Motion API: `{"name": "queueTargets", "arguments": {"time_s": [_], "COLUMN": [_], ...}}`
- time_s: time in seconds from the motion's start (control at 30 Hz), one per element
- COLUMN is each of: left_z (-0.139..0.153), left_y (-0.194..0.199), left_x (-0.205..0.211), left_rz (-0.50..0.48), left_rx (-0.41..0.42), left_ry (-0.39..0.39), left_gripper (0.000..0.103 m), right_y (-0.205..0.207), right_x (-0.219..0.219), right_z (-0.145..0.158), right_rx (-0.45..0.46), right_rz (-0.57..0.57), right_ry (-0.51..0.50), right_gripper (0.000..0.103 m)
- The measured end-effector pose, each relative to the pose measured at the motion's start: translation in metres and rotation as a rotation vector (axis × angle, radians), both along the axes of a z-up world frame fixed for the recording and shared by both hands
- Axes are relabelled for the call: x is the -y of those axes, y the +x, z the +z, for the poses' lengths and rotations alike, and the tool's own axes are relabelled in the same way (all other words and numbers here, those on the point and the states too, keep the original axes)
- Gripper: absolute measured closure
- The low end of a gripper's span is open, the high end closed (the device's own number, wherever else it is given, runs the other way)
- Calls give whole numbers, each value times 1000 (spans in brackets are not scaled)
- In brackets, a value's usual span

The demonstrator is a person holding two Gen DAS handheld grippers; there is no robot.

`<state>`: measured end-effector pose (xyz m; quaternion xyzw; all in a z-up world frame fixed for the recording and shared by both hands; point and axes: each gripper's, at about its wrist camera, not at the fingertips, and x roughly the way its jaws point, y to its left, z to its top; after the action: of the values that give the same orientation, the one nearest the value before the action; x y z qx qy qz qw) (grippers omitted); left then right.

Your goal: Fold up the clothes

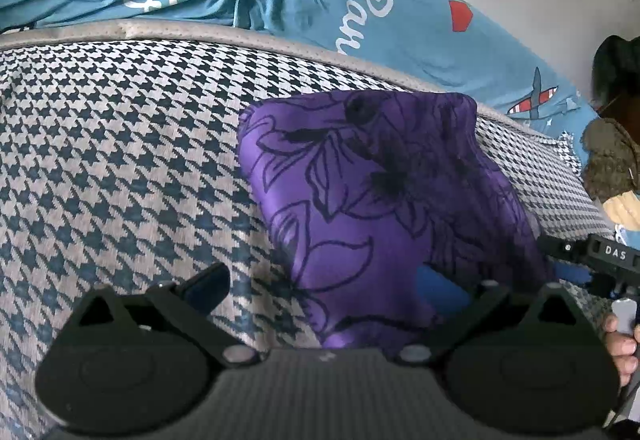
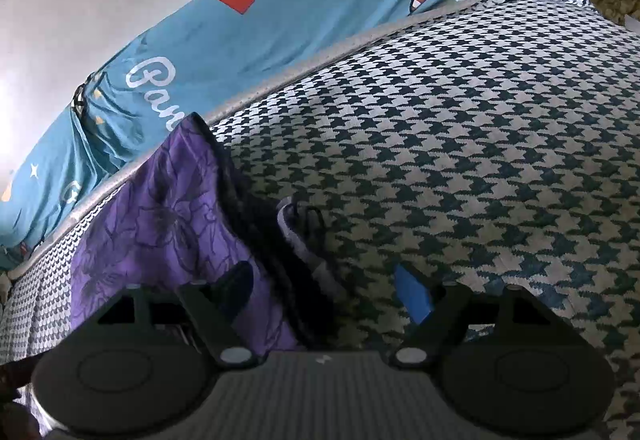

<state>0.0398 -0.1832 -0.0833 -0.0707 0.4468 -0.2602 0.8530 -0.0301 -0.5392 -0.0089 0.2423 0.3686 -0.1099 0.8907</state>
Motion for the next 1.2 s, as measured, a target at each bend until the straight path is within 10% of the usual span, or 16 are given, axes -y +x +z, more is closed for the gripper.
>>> {"name": "queueTargets", "arguments": {"time_s": [1.2], "left_z": [-12], "left_y": [13], "left_x": [8], "left_rz": [-54], "left_rx": [-17], "left_ry": [7], "left_gripper": [0], "right_y": [10], "right_x": [-14], "right_z": [-11], "right_rx": [-13], "right_rz": [92], "right_ry": [-38], "right_gripper": [22]}}
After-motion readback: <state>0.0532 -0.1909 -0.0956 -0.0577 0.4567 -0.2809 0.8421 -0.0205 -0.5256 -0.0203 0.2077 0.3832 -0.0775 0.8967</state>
